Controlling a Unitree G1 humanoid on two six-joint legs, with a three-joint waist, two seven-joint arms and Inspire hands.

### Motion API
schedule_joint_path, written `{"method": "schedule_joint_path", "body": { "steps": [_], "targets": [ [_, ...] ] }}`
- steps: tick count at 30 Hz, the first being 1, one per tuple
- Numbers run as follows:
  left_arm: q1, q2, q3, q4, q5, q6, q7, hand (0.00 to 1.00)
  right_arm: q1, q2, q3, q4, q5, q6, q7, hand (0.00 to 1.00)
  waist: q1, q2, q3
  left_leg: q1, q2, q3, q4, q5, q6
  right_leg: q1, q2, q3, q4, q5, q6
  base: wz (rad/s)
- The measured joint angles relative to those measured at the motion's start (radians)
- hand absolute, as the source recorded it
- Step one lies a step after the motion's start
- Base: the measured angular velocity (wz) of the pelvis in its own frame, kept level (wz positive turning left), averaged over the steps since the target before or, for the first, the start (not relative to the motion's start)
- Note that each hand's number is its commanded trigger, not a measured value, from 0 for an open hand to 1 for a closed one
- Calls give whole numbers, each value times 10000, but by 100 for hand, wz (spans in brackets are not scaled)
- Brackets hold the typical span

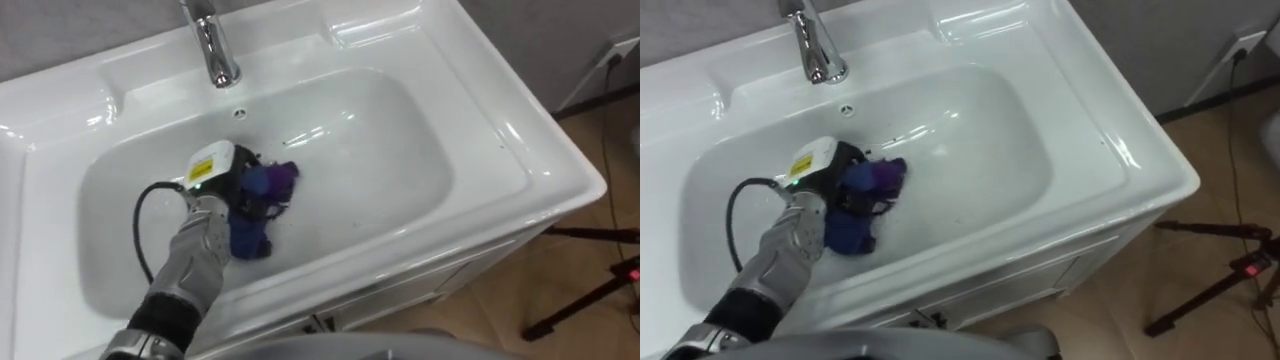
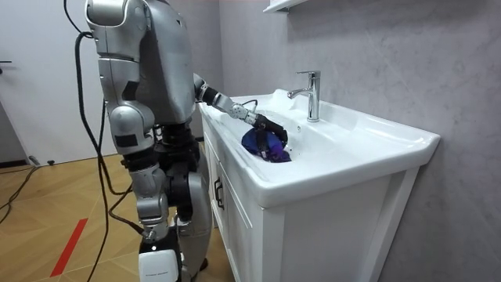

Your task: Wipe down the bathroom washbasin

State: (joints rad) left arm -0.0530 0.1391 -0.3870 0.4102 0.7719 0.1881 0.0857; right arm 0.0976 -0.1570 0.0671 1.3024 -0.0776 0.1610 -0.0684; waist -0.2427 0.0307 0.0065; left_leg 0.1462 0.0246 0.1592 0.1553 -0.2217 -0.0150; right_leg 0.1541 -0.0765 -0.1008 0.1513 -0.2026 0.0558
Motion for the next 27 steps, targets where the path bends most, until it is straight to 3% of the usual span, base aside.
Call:
{"method": "schedule_joint_path", "body": {
  "steps": [3,7,15,20,27],
  "targets": [
    [-324,-293,-466,-191,-274,-91,-368,100,-93,69,-4,76,-22,-117,-74,0,-124,-5,13,-14,14,98,-4,0,0,-121,21,127,20,0,0,-16],
    [-610,-599,-543,-201,-653,-189,-591,100,-149,90,-5,148,92,-174,-127,0,-309,-91,72,-13,24,249,-28,0,0,-142,30,190,27,0,-1,-7],
    [-816,-537,-1591,-1197,-983,11,-1350,100,-374,150,352,354,155,-109,-41,0,-417,-87,70,-137,9,190,-31,0,0,-235,9,135,29,1,0,3],
    [-928,-504,-1719,-1399,-1130,41,-1503,100,-529,192,508,390,157,-106,-52,0,-614,-85,75,-123,1,173,-30,0,0,-172,-5,73,13,1,0,4],
    [-1013,-504,-1943,-1846,-1091,114,-1846,100,-476,266,509,408,280,-72,-93,0,-625,-52,94,-103,-8,175,-30,0,0,-160,-13,155,13,1,1,1]
  ]
}}
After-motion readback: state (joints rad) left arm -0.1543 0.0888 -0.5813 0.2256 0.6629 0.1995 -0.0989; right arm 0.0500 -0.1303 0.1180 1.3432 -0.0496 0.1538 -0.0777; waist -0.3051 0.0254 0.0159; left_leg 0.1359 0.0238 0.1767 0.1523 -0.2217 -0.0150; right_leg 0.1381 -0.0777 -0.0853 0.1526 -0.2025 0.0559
